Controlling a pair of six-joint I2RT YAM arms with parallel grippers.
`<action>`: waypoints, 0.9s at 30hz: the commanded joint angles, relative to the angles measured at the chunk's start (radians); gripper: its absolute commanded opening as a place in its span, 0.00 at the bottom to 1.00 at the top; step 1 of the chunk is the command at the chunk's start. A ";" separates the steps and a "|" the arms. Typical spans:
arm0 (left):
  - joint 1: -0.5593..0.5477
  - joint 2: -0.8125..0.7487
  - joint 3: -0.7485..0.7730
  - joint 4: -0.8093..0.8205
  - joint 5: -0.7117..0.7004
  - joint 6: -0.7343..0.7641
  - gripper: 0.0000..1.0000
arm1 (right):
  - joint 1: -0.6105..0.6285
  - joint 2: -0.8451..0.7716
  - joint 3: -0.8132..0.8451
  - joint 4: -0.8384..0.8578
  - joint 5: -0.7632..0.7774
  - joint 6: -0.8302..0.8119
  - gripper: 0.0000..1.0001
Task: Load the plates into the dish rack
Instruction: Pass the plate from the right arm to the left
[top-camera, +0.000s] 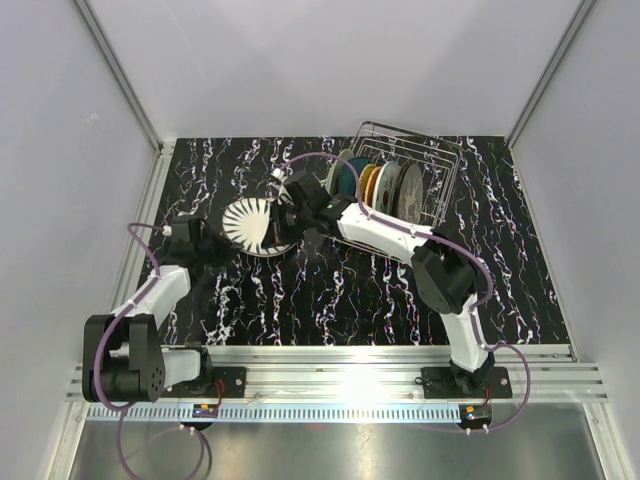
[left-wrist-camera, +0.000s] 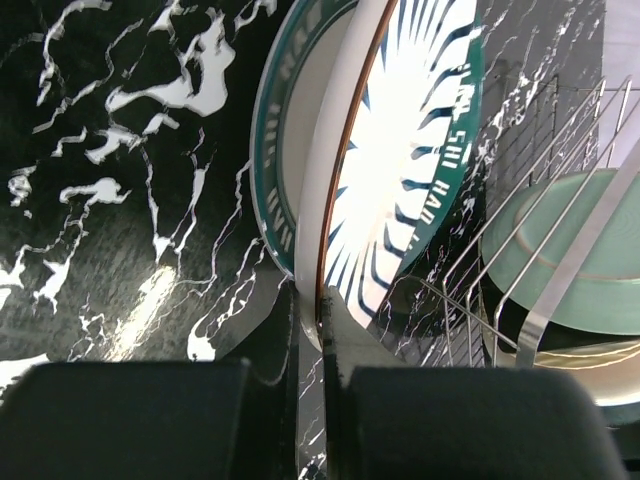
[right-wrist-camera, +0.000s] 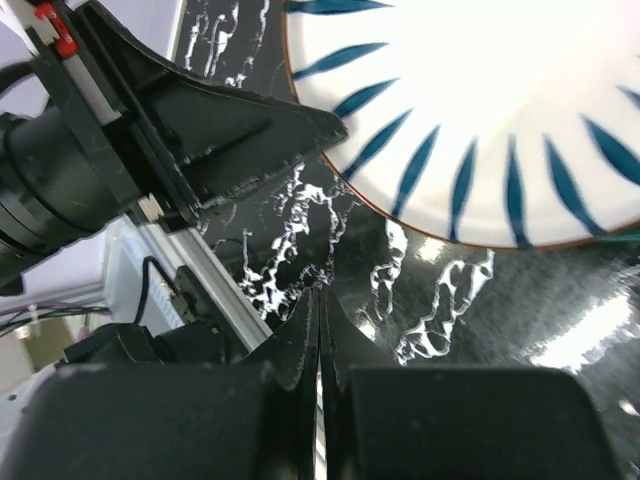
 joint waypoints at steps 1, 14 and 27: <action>-0.002 -0.062 0.105 0.046 -0.027 0.052 0.00 | 0.002 -0.130 0.020 -0.059 0.073 -0.080 0.00; -0.001 -0.223 0.353 -0.183 -0.166 0.291 0.00 | 0.002 -0.567 -0.329 -0.063 0.316 -0.300 0.01; -0.116 -0.291 0.535 -0.381 -0.267 0.466 0.00 | 0.000 -1.211 -0.809 -0.084 0.750 -0.255 0.08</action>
